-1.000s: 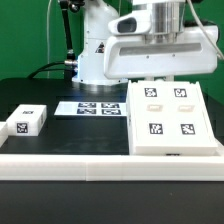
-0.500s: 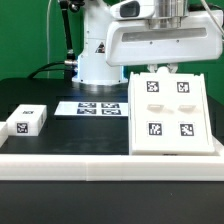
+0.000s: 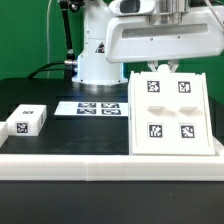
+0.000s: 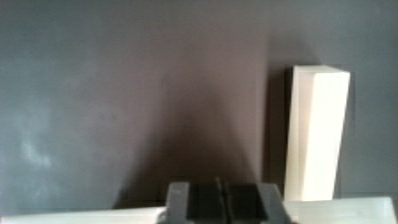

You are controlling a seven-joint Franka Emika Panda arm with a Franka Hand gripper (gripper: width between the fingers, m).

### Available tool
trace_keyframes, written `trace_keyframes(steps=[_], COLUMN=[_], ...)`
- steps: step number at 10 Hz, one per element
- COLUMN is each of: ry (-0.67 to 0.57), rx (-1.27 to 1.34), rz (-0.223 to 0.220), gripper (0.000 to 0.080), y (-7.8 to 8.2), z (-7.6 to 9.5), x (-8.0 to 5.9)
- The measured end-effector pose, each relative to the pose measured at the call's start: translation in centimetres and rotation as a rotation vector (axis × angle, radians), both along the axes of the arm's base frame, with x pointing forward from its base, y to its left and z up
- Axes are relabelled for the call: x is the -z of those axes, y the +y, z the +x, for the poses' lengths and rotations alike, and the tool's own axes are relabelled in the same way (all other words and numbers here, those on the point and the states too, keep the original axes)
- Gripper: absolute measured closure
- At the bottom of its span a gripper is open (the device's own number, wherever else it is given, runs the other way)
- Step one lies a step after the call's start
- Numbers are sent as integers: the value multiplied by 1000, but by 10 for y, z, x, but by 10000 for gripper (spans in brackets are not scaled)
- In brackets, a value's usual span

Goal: Assemble cabinet

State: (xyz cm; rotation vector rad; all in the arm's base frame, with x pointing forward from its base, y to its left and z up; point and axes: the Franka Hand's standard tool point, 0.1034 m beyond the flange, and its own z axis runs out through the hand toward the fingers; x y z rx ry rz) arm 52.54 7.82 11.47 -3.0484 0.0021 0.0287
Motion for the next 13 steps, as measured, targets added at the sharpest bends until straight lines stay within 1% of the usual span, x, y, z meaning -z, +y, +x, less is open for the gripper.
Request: trace_keyframes(steps=[2, 3, 6, 10, 12, 13], ry=[42, 39, 37, 41, 42, 42], rx=[1, 3, -1, -12, -12, -12], rz=[5, 5, 4, 10, 10, 10], gripper=[796, 796, 796, 796, 796, 676], y=[-1, 1, 2, -1, -1, -1], z=[8, 11, 12, 32, 32, 32], x=[-12, -14, -14, -30, -29, -29])
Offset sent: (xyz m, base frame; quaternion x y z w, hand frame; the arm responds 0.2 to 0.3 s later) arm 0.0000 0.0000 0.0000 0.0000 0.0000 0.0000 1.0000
